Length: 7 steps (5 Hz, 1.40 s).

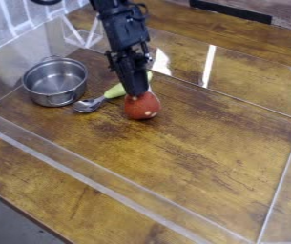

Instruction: Put the mushroom in the silver pot

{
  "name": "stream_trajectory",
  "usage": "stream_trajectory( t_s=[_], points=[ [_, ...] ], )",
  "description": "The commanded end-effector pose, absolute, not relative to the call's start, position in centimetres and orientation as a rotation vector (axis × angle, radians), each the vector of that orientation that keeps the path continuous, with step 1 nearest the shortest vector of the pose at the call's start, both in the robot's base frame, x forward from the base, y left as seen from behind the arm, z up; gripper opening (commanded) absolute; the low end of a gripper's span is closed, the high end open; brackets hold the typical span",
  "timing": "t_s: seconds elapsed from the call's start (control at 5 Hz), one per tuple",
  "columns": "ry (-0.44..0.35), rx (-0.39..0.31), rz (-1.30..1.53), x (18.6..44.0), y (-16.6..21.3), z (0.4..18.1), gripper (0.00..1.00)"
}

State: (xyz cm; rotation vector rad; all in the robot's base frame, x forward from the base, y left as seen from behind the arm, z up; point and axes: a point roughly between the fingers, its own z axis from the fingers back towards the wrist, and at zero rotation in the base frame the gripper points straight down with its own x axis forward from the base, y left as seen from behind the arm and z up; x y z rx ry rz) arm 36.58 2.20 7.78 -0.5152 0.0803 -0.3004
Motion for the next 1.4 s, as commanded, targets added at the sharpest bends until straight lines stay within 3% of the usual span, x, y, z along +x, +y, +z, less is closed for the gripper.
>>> stream_trajectory(
  t_s=[0.0,0.2,1.2],
  points=[
    [-0.039,-0.435,-0.320,36.9,3.1,14.1,0.00],
    [-0.031,-0.430,-0.319,36.9,3.1,13.8,1.00],
    [0.044,-0.427,-0.313,36.8,2.5,7.3,1.00]
  ],
)
